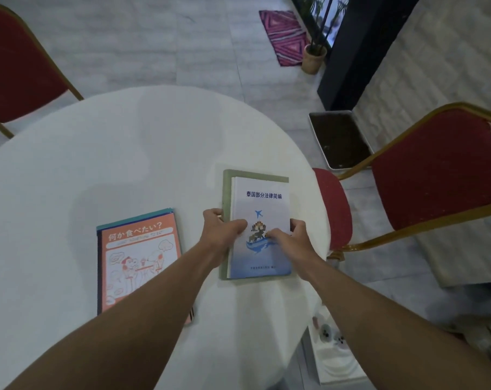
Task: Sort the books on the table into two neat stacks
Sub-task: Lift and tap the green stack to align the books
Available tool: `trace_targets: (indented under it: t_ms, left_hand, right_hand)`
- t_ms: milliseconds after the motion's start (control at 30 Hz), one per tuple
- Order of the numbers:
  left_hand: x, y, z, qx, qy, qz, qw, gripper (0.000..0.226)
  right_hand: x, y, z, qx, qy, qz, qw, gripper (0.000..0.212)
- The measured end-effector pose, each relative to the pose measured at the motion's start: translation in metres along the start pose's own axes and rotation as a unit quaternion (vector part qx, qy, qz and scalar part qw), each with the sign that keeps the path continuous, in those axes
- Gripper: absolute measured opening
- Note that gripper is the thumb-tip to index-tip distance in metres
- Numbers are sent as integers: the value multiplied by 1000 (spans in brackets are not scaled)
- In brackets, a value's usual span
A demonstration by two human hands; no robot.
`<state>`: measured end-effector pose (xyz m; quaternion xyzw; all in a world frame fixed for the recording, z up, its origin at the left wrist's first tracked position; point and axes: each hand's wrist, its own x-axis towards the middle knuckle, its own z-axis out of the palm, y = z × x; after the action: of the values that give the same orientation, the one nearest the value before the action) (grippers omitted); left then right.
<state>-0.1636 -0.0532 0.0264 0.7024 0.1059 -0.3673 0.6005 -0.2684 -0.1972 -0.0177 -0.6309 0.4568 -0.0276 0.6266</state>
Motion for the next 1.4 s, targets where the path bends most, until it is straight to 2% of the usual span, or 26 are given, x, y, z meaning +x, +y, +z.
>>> trace_targets:
  t_ms: [133,233,367,467,733,1133,1400]
  left_hand:
    - [-7,8,-12,27,2,82,996,51]
    - [-15,15,-21,40,-7,139,989,44]
    - [-22,16,-30,63,-59,174,981,57]
    - [-23,6,-36,84,-61,190,976,62]
    - [-21,-14,-52,233,-68,248,938,66]
    - [-21,-13,-71,309,-99,250,912,65]
    - [-23,-8,-62,303,-85,245,917,67]
  right_hand:
    - [-4,-22,1,-9,-44,-49,998,66]
    - [-11,-33,4,-38,-36,-106,993,61]
    - [-20,-35,11,-61,-12,-156,986,51]
    - [-29,-22,12,-97,1,-185,978,49]
    - [-36,-3,5,-165,-52,-223,959,57]
    - [-34,5,-2,-202,-80,-227,949,63]
    - [-27,5,3,-189,-72,-234,951,61]
